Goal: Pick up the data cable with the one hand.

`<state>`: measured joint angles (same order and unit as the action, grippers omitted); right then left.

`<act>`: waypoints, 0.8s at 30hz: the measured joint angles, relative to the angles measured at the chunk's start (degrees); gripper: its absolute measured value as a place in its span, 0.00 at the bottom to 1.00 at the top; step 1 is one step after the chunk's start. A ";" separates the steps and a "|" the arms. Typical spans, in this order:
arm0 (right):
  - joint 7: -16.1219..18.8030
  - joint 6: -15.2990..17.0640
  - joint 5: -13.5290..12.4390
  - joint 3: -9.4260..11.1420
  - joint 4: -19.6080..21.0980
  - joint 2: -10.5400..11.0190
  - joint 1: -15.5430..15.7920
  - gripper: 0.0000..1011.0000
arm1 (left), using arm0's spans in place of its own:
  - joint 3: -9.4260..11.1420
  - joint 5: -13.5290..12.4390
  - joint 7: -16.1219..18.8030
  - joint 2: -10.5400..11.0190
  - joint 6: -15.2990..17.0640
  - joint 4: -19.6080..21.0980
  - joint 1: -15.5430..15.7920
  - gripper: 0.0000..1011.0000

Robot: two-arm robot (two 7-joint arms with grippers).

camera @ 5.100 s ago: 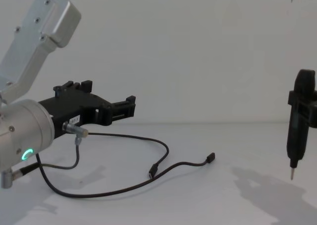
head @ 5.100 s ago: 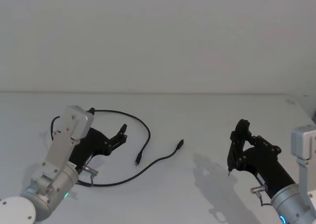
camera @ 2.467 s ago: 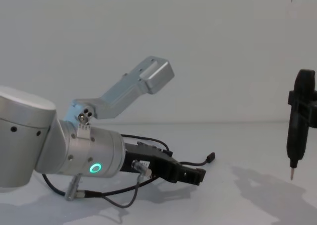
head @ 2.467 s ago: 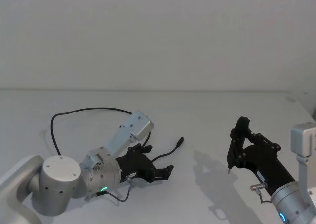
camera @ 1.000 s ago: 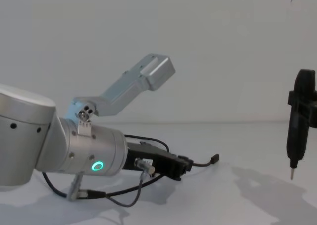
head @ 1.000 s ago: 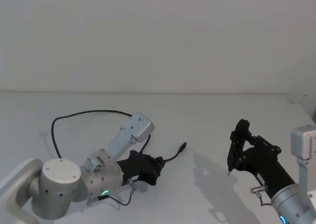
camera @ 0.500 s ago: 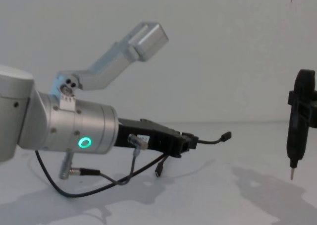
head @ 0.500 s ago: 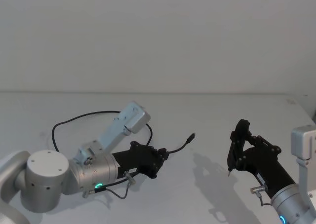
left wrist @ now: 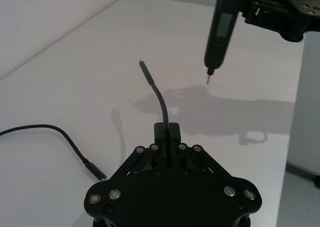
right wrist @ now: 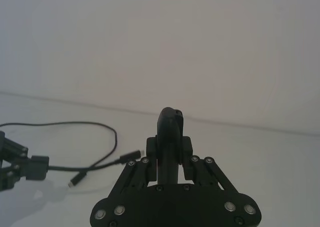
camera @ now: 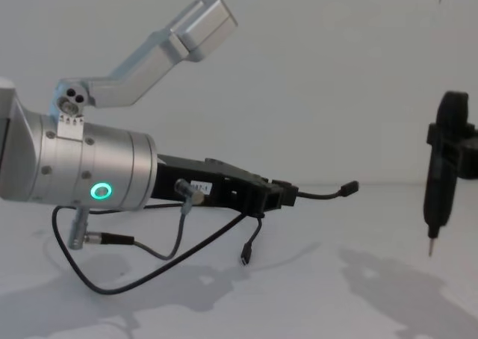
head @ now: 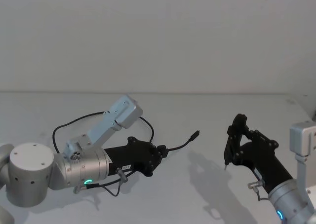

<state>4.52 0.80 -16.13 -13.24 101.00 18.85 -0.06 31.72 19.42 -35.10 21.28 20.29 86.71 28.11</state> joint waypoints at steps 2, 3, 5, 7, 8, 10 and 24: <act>0.29 -0.66 0.13 -0.16 -0.21 -0.28 -0.54 0.28 | -0.06 0.22 -0.35 0.26 -0.01 0.31 -0.01 0.04; 0.41 -0.87 0.17 -0.25 -0.33 -0.43 -0.84 0.28 | -0.07 0.29 -0.46 0.33 -0.01 0.40 -0.02 0.04; 0.63 -1.35 0.28 -0.36 -0.54 -0.66 -1.26 0.28 | -0.13 0.44 -0.72 0.53 -0.02 0.61 -0.03 0.04; 0.93 -2.05 0.39 -0.62 -1.17 -1.23 -2.31 0.28 | -0.17 0.60 -0.96 0.69 -0.02 0.81 -0.04 0.04; 1.08 -2.40 0.44 -0.68 -1.34 -1.38 -2.58 0.28 | -0.18 0.64 -1.04 0.75 -0.02 0.86 -0.05 0.04; 1.44 -3.09 0.47 -0.96 -2.11 -2.01 -3.76 0.28 | -0.21 0.75 -1.21 0.90 -0.02 1.02 -0.05 0.04; 3.59 -6.03 0.39 -1.90 -5.91 -4.89 -8.20 0.28 | -0.32 1.12 -1.83 1.36 -0.02 1.50 -0.05 0.04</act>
<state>8.11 -5.23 -15.74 -15.14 95.09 13.97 -8.26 31.40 20.54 -36.93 22.64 20.27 88.22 28.06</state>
